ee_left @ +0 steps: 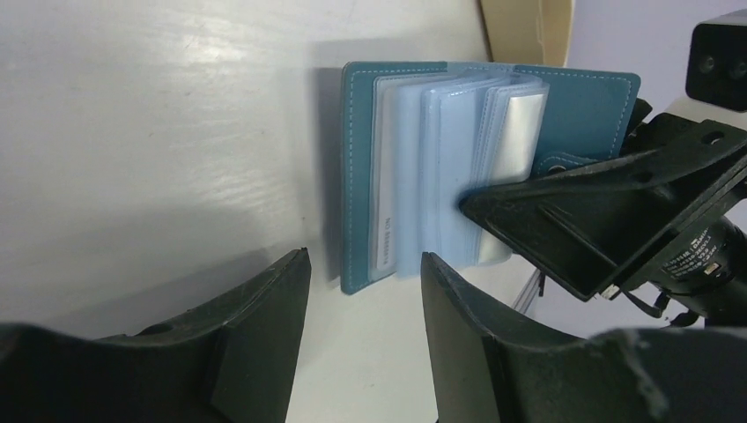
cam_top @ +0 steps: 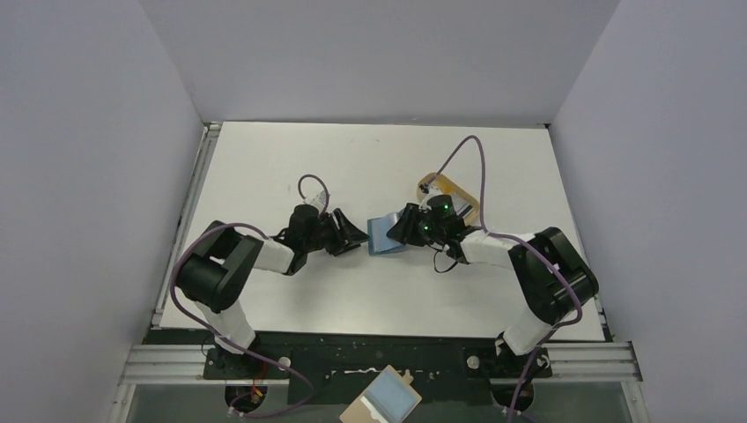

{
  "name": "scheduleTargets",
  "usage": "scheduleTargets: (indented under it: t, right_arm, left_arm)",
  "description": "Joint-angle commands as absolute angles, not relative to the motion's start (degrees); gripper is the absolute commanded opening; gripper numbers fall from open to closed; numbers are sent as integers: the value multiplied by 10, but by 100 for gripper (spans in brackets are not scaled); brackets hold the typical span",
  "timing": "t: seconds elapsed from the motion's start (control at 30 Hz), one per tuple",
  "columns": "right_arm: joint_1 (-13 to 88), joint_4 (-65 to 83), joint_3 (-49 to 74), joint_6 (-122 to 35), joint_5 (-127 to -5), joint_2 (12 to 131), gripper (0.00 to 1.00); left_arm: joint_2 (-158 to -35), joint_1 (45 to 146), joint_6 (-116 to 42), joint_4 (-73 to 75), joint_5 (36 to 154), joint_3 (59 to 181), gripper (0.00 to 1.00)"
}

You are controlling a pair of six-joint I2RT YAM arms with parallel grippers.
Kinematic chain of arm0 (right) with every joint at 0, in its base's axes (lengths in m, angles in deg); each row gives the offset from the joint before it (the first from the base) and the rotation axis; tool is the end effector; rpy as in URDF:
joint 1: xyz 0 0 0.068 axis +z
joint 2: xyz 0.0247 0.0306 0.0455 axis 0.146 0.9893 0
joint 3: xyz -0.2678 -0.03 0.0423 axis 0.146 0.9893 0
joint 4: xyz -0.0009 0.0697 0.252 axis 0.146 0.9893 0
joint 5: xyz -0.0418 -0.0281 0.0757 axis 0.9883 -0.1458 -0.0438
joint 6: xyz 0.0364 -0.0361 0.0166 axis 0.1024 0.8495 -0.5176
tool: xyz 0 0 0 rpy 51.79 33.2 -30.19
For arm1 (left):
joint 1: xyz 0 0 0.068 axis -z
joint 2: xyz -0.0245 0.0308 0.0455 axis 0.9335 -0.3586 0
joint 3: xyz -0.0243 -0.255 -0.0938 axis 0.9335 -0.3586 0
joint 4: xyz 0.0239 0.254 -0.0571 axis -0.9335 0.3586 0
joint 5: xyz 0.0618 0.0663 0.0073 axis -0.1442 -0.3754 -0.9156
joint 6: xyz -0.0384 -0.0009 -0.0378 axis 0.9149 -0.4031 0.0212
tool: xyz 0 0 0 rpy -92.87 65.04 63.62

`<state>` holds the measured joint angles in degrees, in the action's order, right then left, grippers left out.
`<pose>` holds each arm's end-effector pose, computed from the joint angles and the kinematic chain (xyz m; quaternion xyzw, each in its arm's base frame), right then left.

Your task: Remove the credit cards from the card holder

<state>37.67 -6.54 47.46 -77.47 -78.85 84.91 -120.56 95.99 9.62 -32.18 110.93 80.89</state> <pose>0.2704 0.1656 0.1485 0.0121 0.8895 0.3742 0.2619 0.2683 -0.1529 0.1177 -0.1313 0.8482 -0.4582 0.2310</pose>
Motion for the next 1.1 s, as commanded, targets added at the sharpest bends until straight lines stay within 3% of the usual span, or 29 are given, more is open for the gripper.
scheduleTargets:
  t: [0.0,0.33,0.73,1.07]
  right_arm:
    - [372,-194,462,-836,-830,830,10]
    - [335,-366,516,-947,-887,867,6]
    - [324,-456,520,-999,-932,905,6]
    - [324,-557,515,-1048,-978,948,5]
  left_arm:
    - [-1206,968,114,-442,1062,803,47]
    - [-1153,961,72,-416,1006,771,48]
    - [-1202,952,170,-647,1059,756,48]
    - [-1179,951,176,-667,1010,720,46]
